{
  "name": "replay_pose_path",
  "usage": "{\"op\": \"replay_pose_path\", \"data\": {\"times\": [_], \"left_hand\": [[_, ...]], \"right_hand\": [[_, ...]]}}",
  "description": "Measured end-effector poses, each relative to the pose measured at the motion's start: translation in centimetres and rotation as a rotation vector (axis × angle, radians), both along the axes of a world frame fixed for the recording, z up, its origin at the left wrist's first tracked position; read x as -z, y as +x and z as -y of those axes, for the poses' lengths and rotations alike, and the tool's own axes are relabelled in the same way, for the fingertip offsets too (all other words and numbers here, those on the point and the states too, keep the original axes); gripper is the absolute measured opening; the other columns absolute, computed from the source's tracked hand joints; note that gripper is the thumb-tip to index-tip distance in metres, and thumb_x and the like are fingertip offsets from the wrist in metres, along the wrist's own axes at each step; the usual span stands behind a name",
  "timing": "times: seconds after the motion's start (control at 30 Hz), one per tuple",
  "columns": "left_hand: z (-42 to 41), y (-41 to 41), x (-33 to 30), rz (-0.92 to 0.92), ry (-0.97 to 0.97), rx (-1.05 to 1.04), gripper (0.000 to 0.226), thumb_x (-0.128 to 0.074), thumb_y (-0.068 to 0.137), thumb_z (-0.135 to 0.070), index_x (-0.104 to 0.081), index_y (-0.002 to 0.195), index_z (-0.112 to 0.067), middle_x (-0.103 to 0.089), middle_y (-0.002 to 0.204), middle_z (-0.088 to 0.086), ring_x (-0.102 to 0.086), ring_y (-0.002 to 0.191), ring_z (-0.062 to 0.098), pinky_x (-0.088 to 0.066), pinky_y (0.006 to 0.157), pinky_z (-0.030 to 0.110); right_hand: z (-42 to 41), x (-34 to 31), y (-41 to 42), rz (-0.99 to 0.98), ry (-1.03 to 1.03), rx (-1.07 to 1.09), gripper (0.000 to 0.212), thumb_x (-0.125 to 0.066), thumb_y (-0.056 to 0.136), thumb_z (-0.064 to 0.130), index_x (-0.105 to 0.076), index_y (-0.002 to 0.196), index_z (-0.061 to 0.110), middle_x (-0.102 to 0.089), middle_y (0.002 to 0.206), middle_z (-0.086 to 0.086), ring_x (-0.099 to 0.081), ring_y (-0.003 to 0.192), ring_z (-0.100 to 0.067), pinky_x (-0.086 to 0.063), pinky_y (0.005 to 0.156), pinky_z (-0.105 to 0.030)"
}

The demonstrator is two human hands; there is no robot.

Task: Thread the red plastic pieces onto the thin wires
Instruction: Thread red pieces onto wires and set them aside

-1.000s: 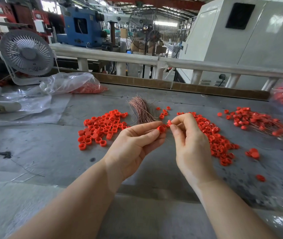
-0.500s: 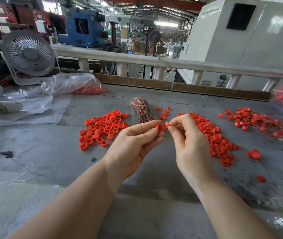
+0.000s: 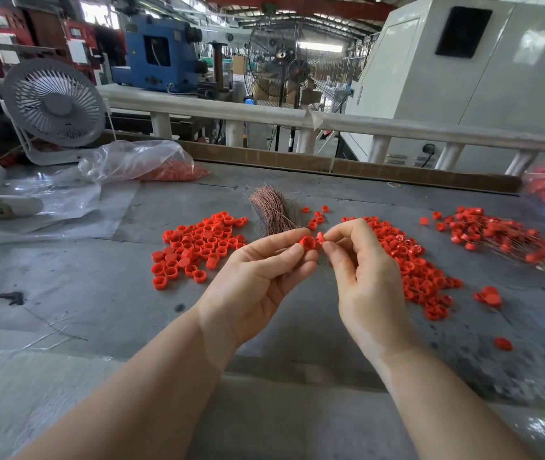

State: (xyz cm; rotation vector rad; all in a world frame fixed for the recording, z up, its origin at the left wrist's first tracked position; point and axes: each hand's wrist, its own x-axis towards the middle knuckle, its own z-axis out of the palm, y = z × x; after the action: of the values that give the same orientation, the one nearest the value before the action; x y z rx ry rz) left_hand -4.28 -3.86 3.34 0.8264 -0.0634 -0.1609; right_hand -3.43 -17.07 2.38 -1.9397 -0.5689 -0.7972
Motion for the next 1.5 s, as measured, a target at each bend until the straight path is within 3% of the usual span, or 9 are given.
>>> {"op": "replay_pose_path", "data": {"times": [0.2,0.57,0.9,1.3,1.5], "left_hand": [[-0.16,0.01,-0.02,-0.003,-0.021,-0.001,0.022,-0.057,0.067,0.002,-0.076,0.076,-0.005,-0.072,0.076,0.010,-0.070,0.069,0.013,-0.056,0.061,0.019],[-0.18,0.04,0.05,-0.002,-0.005,0.009,0.020,-0.059,0.068,-0.001,-0.076,0.075,-0.007,-0.071,0.074,0.008,-0.068,0.064,0.011,-0.056,0.059,0.018],[-0.15,0.09,0.05,-0.022,-0.018,-0.015,0.018,-0.059,0.067,-0.002,-0.076,0.072,-0.007,-0.071,0.072,0.008,-0.068,0.062,0.010,-0.055,0.058,0.018],[-0.07,0.07,0.19,-0.026,0.011,-0.021,0.017,-0.061,0.067,-0.005,-0.077,0.073,-0.009,-0.069,0.069,0.006,-0.065,0.058,0.008,-0.054,0.055,0.016],[0.03,0.06,0.27,-0.029,0.010,0.011,0.017,-0.060,0.067,-0.005,-0.076,0.073,-0.008,-0.070,0.073,0.008,-0.065,0.057,0.008,-0.054,0.055,0.016]], "right_hand": [[-0.15,0.05,-0.09,0.001,-0.003,-0.032,0.006,-0.051,0.090,0.016,-0.053,0.086,0.020,-0.058,0.074,0.008,-0.056,0.070,-0.009,-0.044,0.065,-0.022],[-0.07,0.03,0.03,0.013,0.007,-0.037,0.005,-0.055,0.090,0.010,-0.056,0.087,0.013,-0.057,0.074,0.009,-0.054,0.070,-0.009,-0.042,0.064,-0.016],[-0.16,-0.22,-0.03,0.065,0.032,-0.060,0.006,-0.054,0.088,0.013,-0.054,0.086,0.019,-0.057,0.074,0.015,-0.055,0.072,0.000,-0.043,0.067,-0.013],[-0.13,0.09,0.06,0.067,0.006,-0.025,0.005,-0.054,0.088,0.012,-0.058,0.086,0.011,-0.056,0.074,0.015,-0.054,0.070,-0.004,-0.042,0.066,-0.012],[-0.09,0.14,0.18,0.070,0.016,0.017,0.007,-0.053,0.088,0.013,-0.058,0.086,0.009,-0.059,0.073,0.006,-0.054,0.068,-0.009,-0.041,0.065,-0.016]]}}
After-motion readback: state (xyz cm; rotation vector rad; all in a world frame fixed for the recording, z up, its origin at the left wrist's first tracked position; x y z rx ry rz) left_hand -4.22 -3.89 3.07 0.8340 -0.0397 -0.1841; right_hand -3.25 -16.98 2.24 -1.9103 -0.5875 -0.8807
